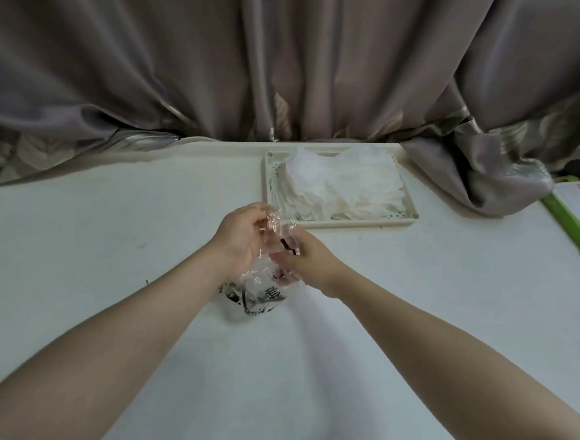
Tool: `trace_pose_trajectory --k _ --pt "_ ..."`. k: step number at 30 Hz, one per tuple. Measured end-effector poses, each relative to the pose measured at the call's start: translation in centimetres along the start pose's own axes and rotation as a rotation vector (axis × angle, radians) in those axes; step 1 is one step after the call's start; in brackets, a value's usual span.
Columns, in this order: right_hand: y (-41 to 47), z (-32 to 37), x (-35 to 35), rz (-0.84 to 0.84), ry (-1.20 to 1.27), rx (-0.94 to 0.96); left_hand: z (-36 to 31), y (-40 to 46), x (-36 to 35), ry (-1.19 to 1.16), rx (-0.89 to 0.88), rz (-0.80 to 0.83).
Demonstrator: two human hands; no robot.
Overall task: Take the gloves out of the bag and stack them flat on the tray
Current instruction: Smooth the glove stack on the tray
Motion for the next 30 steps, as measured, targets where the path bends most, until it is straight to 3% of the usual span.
trace_pose_trajectory --k 4,6,9,10,13,18,21,25,30 --pt "-0.2 1.6 1.8 -0.246 0.396 0.003 -0.5 0.1 0.0 0.597 -0.382 -0.204" --pt "-0.5 2.1 2.6 -0.333 0.676 -0.031 0.6 -0.5 -1.0 0.502 -0.289 -0.147" --pt "-1.1 2.3 3.3 -0.364 0.946 -0.120 2.3 -2.2 -3.5 0.076 0.110 0.157" --pt "-1.2 1.9 3.5 -0.354 0.950 -0.132 2.9 -2.4 -4.1 0.036 0.140 0.219" --pt "-1.1 1.0 4.4 -0.244 0.662 -0.085 3.5 -2.8 -4.5 0.056 0.000 0.079" --pt "-0.8 1.7 4.4 0.329 0.048 0.061 3.0 -3.2 -0.5 0.056 -0.072 -0.195" --pt "-0.8 2.2 0.5 0.375 -0.281 0.262 3.3 -6.0 3.7 -0.002 -0.112 -0.310" --pt "-2.4 2.3 -7.5 0.459 -0.227 0.369 4.4 -11.4 9.1 -0.106 -0.149 -0.441" --pt "-7.5 0.3 -19.6 0.843 -0.404 0.596 8.4 -22.2 17.5 -0.227 -0.153 -0.742"
Point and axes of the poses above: each hand's wrist, its own y-axis towards the middle knuckle, its own x-axis out of the back of the hand, z = x × y, the point moved 3 cm from there along y, towards the middle knuckle, and after that the axes turned 8 degrees about -z, right-handed, at the moved point
